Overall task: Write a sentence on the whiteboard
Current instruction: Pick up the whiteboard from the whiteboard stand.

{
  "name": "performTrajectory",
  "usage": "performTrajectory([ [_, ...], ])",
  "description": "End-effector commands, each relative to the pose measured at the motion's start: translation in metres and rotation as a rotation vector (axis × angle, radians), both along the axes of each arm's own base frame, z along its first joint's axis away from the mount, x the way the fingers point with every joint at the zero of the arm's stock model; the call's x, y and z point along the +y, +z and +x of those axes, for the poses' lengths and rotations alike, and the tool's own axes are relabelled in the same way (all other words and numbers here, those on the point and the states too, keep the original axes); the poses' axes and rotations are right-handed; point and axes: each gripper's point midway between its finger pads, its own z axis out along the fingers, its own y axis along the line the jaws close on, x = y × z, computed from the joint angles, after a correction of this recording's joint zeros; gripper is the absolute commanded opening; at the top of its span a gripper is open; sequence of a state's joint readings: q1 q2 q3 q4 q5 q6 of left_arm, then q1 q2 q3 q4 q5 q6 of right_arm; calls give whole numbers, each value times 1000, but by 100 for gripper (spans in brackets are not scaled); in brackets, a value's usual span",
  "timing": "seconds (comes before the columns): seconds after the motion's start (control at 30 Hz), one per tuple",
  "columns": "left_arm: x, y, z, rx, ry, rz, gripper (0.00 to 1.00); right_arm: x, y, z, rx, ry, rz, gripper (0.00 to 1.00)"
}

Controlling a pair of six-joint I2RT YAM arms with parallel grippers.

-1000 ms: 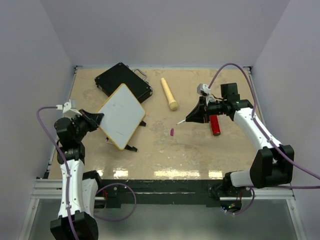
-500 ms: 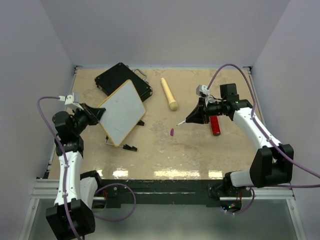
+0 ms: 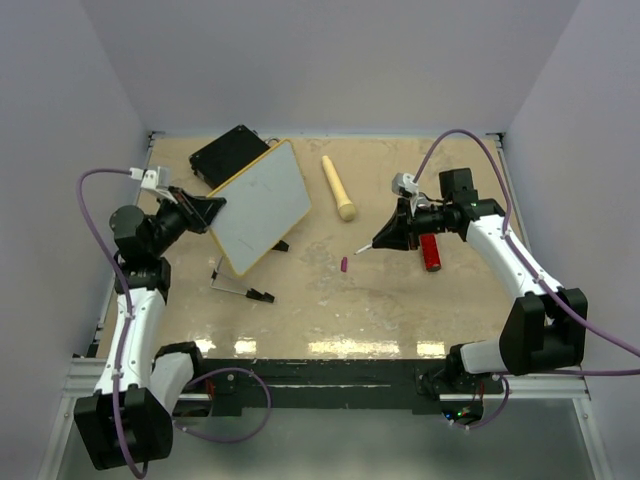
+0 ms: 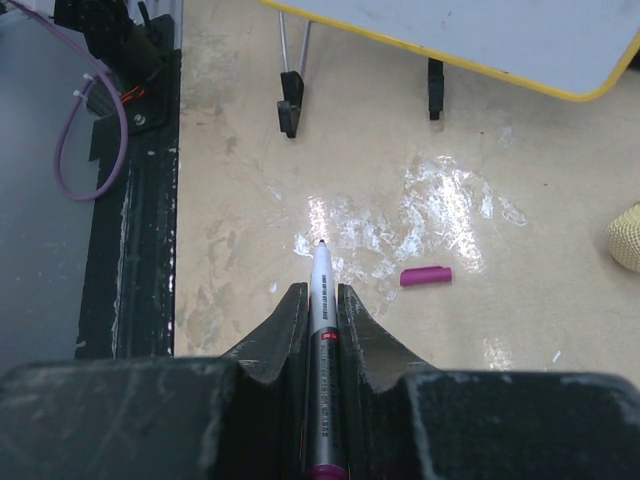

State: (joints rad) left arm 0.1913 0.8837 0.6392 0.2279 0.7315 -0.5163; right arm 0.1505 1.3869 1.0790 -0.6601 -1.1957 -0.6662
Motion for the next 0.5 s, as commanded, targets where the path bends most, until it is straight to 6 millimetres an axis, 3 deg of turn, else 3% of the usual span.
performTrajectory([
  [0.0, -28, 59, 0, -201, -91, -9, 0, 0, 20, -3, -68, 29, 13, 0],
  [0.2, -60, 68, 1, -234, -198, -100, 0, -7, 51, -13, -179, 58, -1, 0],
  [0.47, -129, 61, 11, -243, -322, -171, 0, -16, 80, -17, -265, 29, -67, 0],
])
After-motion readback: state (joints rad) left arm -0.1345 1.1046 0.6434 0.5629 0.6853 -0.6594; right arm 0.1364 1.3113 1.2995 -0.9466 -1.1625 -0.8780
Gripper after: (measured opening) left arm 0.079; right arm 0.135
